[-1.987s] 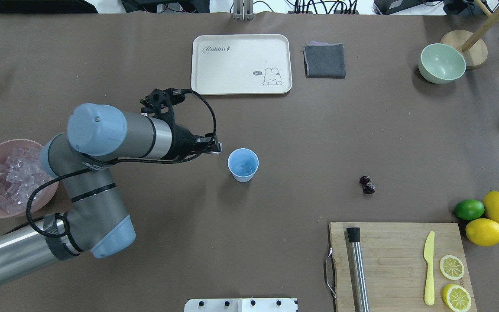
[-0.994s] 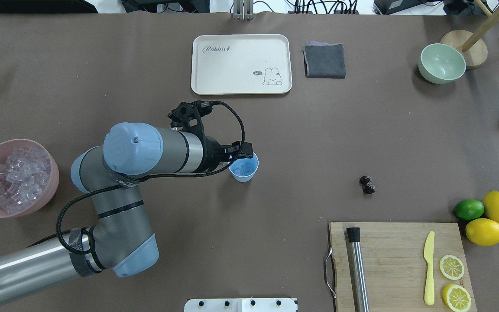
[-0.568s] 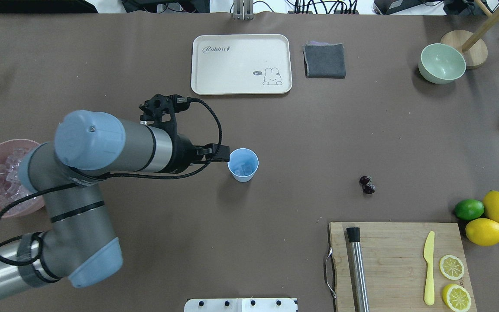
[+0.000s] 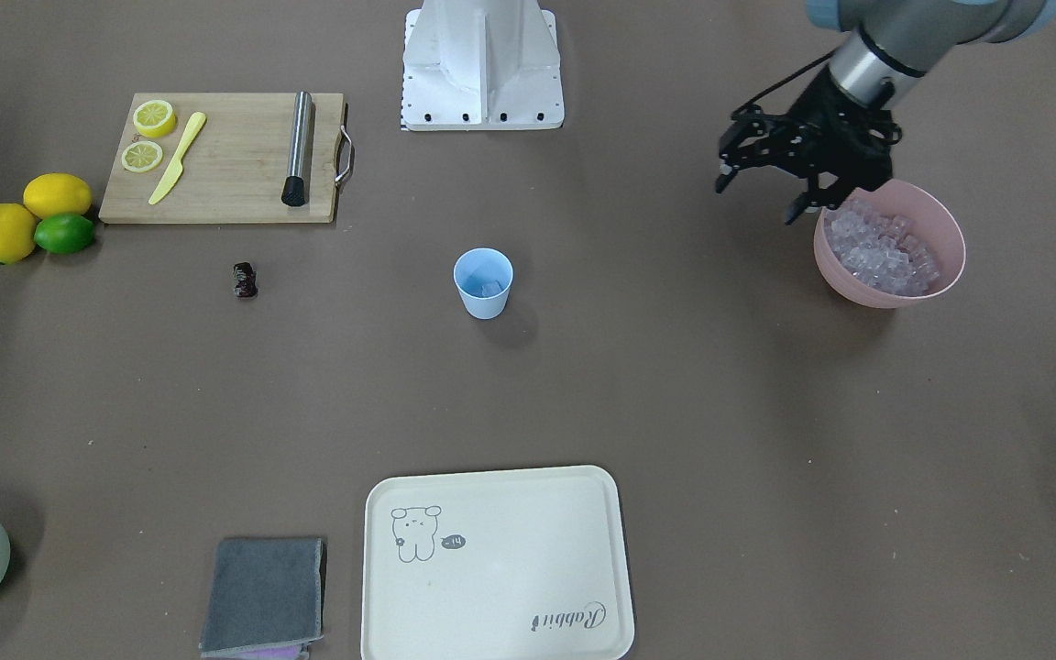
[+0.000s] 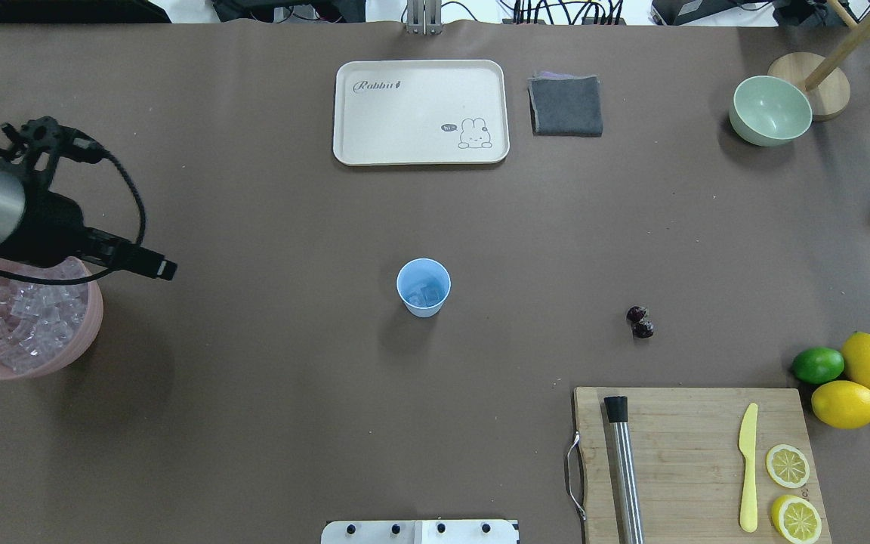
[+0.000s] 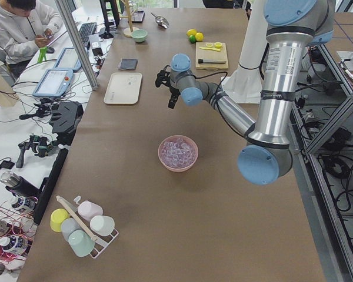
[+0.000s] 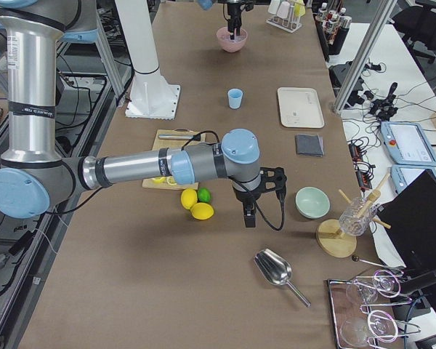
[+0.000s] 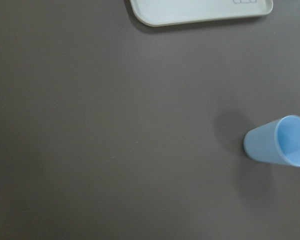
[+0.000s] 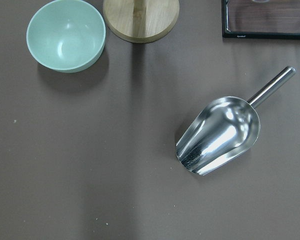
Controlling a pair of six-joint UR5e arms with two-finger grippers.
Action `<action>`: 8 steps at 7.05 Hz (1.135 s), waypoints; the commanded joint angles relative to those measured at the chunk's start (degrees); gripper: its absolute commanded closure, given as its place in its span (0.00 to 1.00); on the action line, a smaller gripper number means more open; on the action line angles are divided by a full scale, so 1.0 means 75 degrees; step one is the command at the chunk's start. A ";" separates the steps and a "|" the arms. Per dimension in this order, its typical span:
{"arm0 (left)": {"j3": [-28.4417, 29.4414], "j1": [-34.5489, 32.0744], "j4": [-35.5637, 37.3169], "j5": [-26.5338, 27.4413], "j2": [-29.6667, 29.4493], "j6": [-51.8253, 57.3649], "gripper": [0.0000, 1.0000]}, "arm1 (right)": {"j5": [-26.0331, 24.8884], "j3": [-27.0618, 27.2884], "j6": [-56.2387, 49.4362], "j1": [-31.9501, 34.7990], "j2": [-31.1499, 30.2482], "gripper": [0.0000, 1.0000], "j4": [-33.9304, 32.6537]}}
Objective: Put ice and cherries in cup
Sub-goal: 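Move the left gripper back to the ice bowl, then lower the left gripper into the ice and grasp a third cube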
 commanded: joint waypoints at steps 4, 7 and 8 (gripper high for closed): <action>0.1063 -0.0566 -0.1697 0.0112 0.1869 0.1332 0.01 | 0.0000 0.0000 0.0000 0.0000 0.0000 0.00 0.0012; 0.1463 -0.0542 -0.2133 0.0114 0.1859 0.0669 0.01 | 0.0000 0.0000 0.0000 0.0000 0.0000 0.00 0.0012; 0.1533 -0.0321 -0.2447 0.0114 0.1847 0.0049 0.02 | 0.0000 0.0000 0.0000 0.0000 0.0000 0.00 0.0012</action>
